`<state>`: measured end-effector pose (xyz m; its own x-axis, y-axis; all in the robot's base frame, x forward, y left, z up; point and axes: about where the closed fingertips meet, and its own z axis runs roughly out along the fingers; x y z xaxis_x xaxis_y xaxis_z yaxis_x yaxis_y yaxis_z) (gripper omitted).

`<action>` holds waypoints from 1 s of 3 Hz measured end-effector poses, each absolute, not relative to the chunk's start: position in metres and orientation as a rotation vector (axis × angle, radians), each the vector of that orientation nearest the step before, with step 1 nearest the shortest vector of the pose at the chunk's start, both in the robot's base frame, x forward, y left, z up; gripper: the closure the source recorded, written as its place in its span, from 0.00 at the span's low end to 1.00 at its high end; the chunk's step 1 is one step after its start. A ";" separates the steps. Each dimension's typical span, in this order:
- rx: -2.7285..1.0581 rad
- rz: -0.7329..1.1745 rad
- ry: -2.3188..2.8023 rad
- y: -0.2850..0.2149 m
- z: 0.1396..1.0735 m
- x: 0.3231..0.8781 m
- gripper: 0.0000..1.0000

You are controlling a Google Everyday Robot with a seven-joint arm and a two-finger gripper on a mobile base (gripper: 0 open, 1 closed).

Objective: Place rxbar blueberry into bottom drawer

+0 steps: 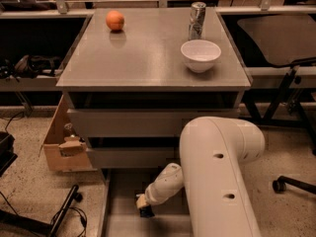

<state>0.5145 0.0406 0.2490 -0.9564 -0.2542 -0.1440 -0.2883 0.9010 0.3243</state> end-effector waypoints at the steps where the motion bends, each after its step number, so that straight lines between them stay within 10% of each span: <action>1: -0.376 0.493 2.930 0.028 0.242 0.544 1.00; 3: -0.368 0.486 2.927 0.025 0.241 0.547 0.57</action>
Offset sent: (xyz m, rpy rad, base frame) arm 0.0262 -0.0115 -0.0065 -0.0094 -0.0411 -0.0332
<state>0.5467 0.0251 0.2413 -0.9584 -0.2151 -0.1874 -0.2642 0.9173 0.2979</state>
